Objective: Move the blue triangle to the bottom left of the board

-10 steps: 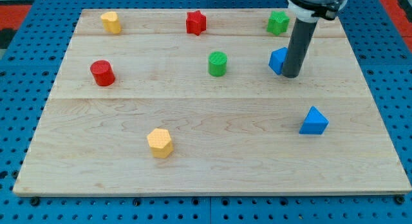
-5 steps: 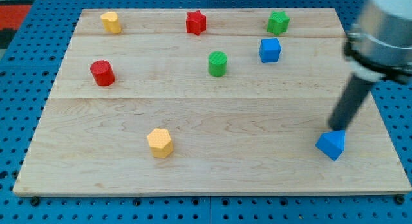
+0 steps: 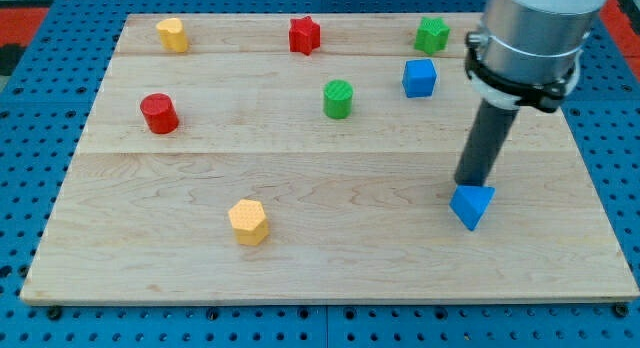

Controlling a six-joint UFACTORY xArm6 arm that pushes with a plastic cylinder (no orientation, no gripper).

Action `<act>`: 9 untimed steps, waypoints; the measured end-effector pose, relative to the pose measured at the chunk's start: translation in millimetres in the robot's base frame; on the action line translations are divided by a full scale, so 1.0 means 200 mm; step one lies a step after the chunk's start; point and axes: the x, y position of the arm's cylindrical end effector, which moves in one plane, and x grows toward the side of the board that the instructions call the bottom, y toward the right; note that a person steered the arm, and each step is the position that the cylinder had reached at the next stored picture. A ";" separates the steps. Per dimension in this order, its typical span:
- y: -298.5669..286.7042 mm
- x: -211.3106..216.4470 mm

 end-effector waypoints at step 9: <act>-0.12 0.10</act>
